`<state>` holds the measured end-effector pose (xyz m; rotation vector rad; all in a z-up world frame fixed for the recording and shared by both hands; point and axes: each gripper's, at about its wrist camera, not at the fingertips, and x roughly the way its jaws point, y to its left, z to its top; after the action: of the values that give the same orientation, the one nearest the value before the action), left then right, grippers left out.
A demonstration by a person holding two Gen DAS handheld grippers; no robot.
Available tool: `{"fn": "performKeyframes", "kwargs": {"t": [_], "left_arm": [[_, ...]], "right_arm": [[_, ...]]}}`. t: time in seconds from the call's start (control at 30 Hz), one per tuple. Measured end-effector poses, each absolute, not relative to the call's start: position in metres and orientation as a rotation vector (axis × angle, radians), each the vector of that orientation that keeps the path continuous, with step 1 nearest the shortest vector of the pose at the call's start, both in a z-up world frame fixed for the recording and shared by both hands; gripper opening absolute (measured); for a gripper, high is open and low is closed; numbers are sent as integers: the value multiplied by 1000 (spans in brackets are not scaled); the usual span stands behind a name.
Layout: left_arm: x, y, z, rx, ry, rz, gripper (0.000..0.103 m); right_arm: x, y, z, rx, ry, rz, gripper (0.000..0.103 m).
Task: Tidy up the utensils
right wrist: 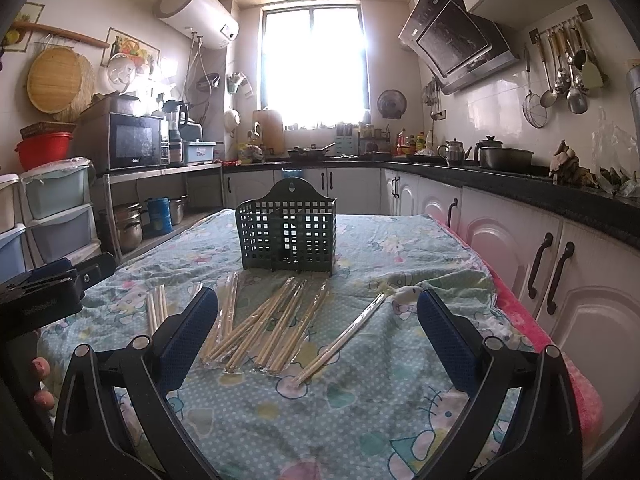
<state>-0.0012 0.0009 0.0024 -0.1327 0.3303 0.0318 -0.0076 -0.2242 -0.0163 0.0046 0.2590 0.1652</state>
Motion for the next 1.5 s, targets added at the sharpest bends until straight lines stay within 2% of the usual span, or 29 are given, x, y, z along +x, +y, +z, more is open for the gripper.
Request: {"fn": "performKeyframes", "kwargs": {"t": [0.47,0.77,1.33,1.5], "left_arm": [[9,29,-3,-162,367,98,92],[31,57,-12,-219,462,125,92],[104,86,-29,-306,629,22,92],[137,85,-36,-316,712,-25,81]], "right_arm": [[17,-198,-14,-49,331,299,97],[62,-179,-15,-21,481,403,97],[147,-163,-16,-54,582,426,97],[172,-163,-23,-58,629,419,97]]}}
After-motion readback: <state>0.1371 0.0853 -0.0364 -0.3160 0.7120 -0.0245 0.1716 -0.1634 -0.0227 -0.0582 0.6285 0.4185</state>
